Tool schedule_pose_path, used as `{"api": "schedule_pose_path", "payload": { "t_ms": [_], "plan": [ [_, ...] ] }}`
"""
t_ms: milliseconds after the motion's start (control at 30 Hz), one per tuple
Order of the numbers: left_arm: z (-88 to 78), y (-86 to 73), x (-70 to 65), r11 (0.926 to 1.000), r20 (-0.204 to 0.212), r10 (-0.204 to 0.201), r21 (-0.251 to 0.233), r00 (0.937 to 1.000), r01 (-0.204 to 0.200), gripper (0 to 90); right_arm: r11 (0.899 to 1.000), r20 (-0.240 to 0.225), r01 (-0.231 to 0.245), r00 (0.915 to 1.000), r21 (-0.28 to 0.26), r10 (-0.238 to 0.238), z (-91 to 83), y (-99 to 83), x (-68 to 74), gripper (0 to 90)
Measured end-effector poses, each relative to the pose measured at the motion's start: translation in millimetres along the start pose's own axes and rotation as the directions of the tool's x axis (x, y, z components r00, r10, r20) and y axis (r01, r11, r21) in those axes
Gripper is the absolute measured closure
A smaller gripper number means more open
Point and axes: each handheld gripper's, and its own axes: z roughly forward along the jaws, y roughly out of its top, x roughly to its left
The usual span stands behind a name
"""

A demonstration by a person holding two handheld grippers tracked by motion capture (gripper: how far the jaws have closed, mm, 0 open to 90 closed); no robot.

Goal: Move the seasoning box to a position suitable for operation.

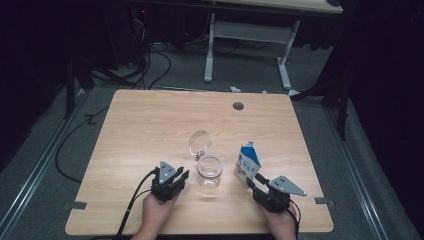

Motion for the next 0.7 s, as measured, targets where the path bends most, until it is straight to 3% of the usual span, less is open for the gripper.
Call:
{"api": "schedule_pose_path", "payload": {
  "t_ms": [100, 267, 433, 700],
  "plan": [
    [-15.9, -5.5, 12.6, 0.9997, -0.012, 0.025, -0.007, 0.9996, -0.025, 65.0, 0.999, 0.019, 0.021, 0.9996, -0.030, -0.020, -0.4, 4.8, 1.6, 49.1],
    [-37.7, -11.6, 27.0, 0.9982, -0.020, 0.029, -0.051, 0.9994, -0.030, 61.4, 0.997, 0.045, 0.035, 0.9985, -0.066, -0.032, 1.7, 12.6, 3.8, 54.6],
    [-52.3, -13.2, 31.6, 0.9914, -0.005, -0.013, -0.131, 0.9999, 0.012, 60.7, 0.996, 0.045, 0.022, 0.9988, -0.083, -0.018, 5.1, 14.6, 0.9, 58.9],
    [-58.0, -20.7, 37.2, 0.9896, 0.019, -0.035, -0.139, 0.9992, 0.037, 60.4, 0.993, 0.053, 0.045, 0.9978, -0.107, -0.040, 7.1, 11.4, 2.2, 71.8]
  ]
}}
